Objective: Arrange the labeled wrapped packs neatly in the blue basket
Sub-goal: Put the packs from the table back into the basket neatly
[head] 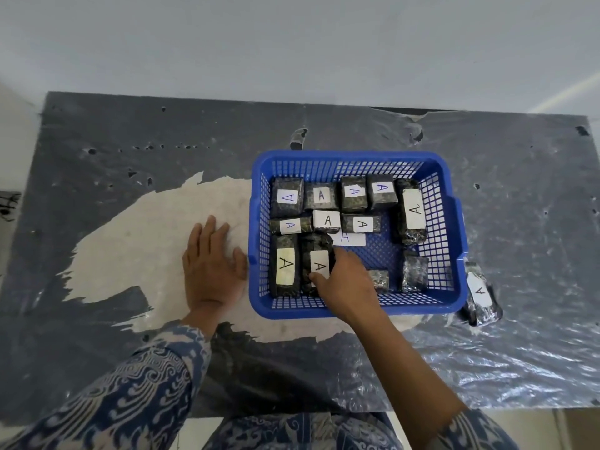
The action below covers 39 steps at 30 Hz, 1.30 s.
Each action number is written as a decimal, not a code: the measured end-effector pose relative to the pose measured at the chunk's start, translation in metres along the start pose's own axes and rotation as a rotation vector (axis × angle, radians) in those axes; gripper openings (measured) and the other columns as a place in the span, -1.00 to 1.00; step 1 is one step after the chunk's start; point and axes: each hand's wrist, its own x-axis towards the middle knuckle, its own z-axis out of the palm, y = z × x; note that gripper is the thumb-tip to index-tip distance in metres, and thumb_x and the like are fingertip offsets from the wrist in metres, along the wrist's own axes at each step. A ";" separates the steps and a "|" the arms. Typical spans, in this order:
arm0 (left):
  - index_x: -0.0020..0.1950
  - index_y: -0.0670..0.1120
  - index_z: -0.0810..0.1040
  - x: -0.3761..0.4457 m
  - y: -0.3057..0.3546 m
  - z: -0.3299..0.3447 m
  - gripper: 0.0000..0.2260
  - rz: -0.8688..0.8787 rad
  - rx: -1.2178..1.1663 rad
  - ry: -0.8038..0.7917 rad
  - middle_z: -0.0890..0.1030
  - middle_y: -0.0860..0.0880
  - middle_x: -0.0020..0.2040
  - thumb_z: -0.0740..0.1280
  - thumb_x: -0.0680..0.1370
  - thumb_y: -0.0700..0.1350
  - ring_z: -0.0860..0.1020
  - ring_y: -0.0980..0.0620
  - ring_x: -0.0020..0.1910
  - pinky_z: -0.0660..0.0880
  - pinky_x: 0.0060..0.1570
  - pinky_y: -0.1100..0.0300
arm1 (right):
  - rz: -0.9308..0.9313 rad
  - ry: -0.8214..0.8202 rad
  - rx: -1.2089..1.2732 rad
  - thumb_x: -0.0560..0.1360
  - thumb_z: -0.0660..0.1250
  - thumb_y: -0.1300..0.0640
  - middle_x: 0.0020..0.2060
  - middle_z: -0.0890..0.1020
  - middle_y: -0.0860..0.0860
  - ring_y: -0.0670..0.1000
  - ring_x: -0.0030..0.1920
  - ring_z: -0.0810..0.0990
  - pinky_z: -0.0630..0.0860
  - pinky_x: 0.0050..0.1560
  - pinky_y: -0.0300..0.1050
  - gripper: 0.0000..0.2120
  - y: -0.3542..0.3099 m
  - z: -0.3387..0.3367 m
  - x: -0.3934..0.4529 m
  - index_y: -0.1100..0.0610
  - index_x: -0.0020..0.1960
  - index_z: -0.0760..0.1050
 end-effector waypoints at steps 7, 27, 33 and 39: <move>0.49 -0.14 0.36 -0.001 0.001 -0.004 -0.46 -0.011 0.027 -0.009 0.31 -0.16 0.56 0.08 0.59 0.10 0.20 -0.19 0.57 0.25 0.47 -0.20 | -0.028 0.014 0.013 0.58 0.32 -0.14 0.39 0.43 0.13 0.17 0.35 0.46 0.46 0.31 0.10 -0.37 0.005 -0.005 -0.006 0.14 0.52 0.26; 0.49 -0.15 0.37 0.000 0.004 0.002 -0.44 -0.019 -0.044 0.010 0.29 -0.16 0.57 0.11 0.54 0.08 0.18 -0.20 0.57 0.18 0.47 -0.22 | 0.379 0.392 -0.022 0.41 0.48 -0.09 0.23 0.53 0.23 0.27 0.16 0.55 0.52 0.19 0.26 -0.33 0.200 -0.094 -0.013 0.16 0.42 0.39; 0.50 -0.15 0.36 0.001 0.004 0.001 -0.46 -0.016 -0.019 0.000 0.28 -0.15 0.58 0.12 0.58 0.08 0.17 -0.19 0.58 0.18 0.48 -0.20 | 0.332 0.673 0.552 0.34 0.43 -0.11 -0.04 0.64 0.08 0.08 -0.17 0.70 0.66 -0.27 0.00 -0.36 0.177 -0.117 -0.048 0.16 0.32 0.43; 0.48 -0.18 0.38 -0.001 0.004 -0.002 -0.39 0.012 -0.022 0.008 0.31 -0.18 0.56 0.00 0.56 0.13 0.20 -0.22 0.56 0.24 0.44 -0.23 | 0.091 0.212 0.772 0.41 0.48 -0.14 -0.01 0.68 0.02 -0.03 -0.16 0.74 0.63 -0.13 -0.10 -0.56 0.094 -0.110 -0.041 0.03 0.18 0.48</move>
